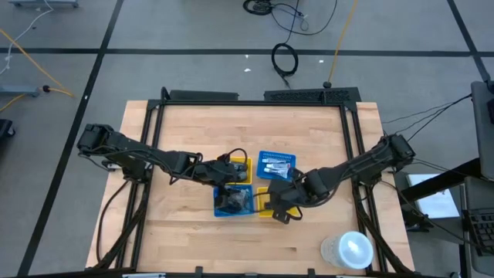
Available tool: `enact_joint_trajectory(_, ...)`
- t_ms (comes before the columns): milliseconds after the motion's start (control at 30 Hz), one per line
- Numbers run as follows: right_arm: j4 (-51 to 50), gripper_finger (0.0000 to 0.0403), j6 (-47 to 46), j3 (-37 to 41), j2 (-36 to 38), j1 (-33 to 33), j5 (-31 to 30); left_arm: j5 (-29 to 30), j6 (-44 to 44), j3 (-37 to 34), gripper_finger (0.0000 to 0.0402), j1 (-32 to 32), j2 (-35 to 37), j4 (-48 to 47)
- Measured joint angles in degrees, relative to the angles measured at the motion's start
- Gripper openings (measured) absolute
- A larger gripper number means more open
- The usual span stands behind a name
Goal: Pick & Place Travel size toiletries
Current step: Put the shaving cream into the bottom right yellow bin
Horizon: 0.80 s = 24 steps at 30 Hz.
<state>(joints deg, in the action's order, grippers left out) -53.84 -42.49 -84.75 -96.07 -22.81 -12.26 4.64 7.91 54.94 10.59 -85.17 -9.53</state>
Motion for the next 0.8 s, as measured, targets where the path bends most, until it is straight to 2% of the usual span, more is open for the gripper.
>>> enact_joint_trajectory(267, 6.3, 0.0, 5.9, 3.4, 0.1, 1.9, -0.2, 0.1, -0.3, 0.0, 0.023, 0.0, 0.0, 0.4)
enact_joint_trajectory(367, 8.7, 0.0, 8.0, 4.8, 0.1, 1.9, -2.5, 1.0, -0.3, 0.0, 0.023, 0.0, 0.0, 0.4)
enact_joint_trajectory(667, 12.9, 0.0001, 9.4, 8.8, 0.1, 2.6, -2.7, 2.0, -0.7, 0.0, 0.023, 0.0, 0.0, 0.4)
enact_joint_trajectory(800, 14.3, 0.0016, 10.9, 9.8, 0.1, 2.6, -2.5, 2.0, -0.7, 0.0, 0.023, 0.0, 0.0, 0.5)
